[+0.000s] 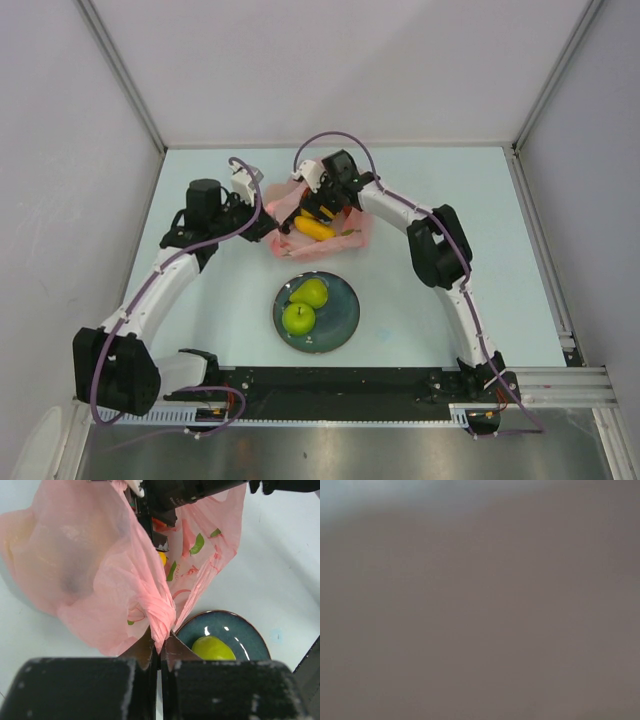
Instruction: Take the fake fruits out of the plastic bag
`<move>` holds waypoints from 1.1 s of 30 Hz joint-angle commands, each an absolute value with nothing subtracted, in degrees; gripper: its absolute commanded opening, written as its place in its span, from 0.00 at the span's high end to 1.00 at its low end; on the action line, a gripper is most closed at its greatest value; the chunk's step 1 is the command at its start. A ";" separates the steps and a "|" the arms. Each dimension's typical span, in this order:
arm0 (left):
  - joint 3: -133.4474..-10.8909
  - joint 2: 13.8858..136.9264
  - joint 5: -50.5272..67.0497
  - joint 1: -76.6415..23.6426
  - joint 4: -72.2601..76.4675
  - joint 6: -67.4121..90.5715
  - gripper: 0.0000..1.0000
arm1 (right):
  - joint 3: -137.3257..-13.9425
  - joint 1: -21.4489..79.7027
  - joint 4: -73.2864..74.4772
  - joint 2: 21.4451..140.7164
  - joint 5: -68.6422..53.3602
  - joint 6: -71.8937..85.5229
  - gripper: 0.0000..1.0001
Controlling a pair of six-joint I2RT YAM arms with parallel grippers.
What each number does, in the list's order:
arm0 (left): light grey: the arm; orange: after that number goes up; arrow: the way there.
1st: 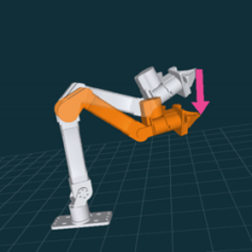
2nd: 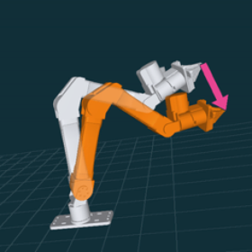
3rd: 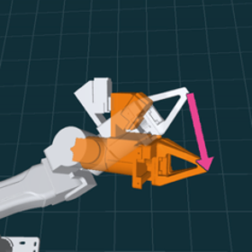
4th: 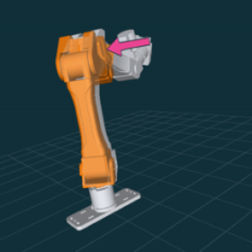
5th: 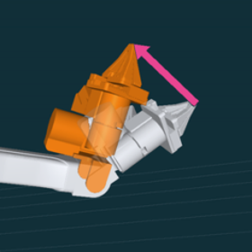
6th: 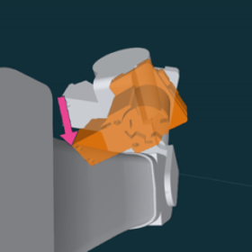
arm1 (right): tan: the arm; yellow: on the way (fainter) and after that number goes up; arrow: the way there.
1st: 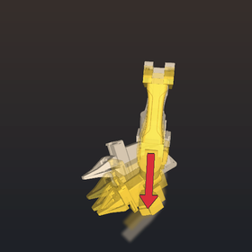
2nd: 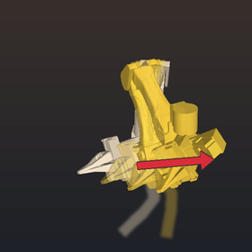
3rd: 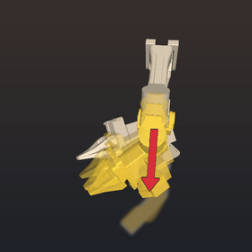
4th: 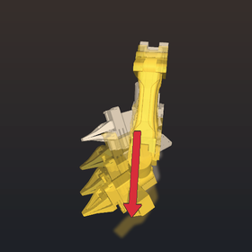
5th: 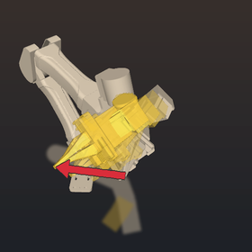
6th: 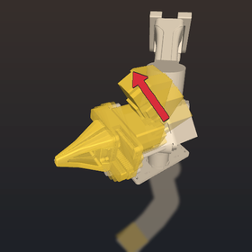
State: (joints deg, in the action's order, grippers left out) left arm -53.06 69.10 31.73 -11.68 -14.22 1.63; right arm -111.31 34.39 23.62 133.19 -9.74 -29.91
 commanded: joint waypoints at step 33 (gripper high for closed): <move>-57.22 70.14 32.08 -11.34 -11.87 2.37 1.00 | -98.20 35.33 27.60 112.96 -19.50 -28.39 0.50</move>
State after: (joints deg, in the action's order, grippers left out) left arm -54.89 70.65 31.68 -11.64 -14.04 1.58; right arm -103.31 34.54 26.74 119.22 -16.47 -30.59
